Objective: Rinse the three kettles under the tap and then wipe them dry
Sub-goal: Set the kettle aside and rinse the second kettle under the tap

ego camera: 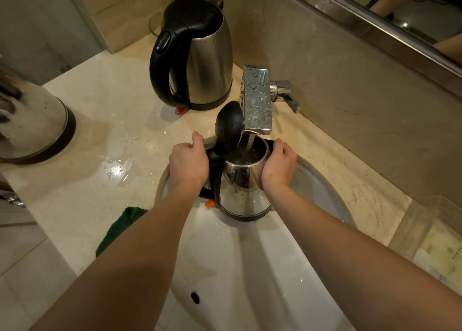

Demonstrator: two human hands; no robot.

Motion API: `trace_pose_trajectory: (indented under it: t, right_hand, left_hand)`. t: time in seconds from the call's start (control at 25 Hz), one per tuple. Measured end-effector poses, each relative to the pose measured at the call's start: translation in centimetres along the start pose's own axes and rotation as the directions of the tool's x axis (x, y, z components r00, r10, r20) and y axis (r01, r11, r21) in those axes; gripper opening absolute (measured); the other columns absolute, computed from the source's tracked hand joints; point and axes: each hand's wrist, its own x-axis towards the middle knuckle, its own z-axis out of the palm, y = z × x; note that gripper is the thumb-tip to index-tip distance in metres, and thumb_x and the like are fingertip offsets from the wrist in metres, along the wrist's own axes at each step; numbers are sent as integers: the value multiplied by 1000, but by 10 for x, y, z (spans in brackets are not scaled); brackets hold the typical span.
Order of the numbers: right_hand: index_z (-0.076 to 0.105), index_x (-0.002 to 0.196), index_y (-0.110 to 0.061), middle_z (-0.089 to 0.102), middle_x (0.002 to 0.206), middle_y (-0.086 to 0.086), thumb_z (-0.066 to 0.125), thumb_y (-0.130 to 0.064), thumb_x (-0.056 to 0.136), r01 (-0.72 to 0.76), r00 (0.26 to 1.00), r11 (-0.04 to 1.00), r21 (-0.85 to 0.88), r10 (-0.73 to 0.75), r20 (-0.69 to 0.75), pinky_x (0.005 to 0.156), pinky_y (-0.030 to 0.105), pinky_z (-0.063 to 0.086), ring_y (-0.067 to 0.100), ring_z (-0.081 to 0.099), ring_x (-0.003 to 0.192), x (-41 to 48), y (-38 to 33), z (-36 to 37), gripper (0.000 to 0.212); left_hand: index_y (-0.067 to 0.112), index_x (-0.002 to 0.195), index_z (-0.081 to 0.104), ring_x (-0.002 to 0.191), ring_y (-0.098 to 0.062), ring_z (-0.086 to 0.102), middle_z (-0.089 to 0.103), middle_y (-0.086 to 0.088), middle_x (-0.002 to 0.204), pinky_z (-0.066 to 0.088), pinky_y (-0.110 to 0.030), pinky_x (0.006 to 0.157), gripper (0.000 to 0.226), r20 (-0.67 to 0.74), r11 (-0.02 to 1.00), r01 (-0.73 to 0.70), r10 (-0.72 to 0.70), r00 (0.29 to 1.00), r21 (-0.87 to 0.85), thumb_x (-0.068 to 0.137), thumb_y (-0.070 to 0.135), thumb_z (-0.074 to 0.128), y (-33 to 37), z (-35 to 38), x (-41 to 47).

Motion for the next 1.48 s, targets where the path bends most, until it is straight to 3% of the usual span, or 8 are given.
trace_pose_trajectory:
  t: [1.48]
  right_hand:
    - [40,59,-13,42,61,2,42,-25,98,-6,1000,1000,1,6,-15,62,37,31,17,35,60,1,0,0,41]
  left_hand:
    - [11,57,39,55,-17,40,41,-6,59,36,-33,56,53,-6,1000,-2,2,1000,-13,101,41,38,6,-3,-5]
